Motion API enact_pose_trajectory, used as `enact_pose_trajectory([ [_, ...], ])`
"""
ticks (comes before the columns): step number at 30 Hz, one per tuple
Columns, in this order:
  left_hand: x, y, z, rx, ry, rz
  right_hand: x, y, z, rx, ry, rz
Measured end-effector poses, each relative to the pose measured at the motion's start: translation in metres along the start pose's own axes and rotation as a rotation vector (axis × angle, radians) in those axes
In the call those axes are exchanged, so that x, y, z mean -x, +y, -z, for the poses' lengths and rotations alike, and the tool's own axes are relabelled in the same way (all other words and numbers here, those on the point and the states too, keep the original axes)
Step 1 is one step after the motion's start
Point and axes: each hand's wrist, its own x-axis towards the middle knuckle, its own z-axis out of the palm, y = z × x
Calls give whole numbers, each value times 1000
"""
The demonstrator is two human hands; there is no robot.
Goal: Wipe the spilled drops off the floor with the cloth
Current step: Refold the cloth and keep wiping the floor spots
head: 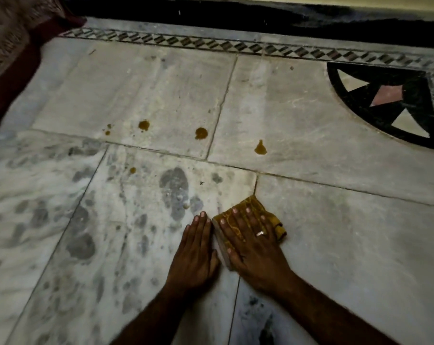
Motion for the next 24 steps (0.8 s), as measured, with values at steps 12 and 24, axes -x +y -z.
enact_pose_trajectory([
  [12, 6, -39, 0, -104, -57, 186, -57, 39, 3, 73, 20, -126],
  [24, -3, -86, 13, -121, -33, 275, -41, -12, -17, 46, 25, 51],
])
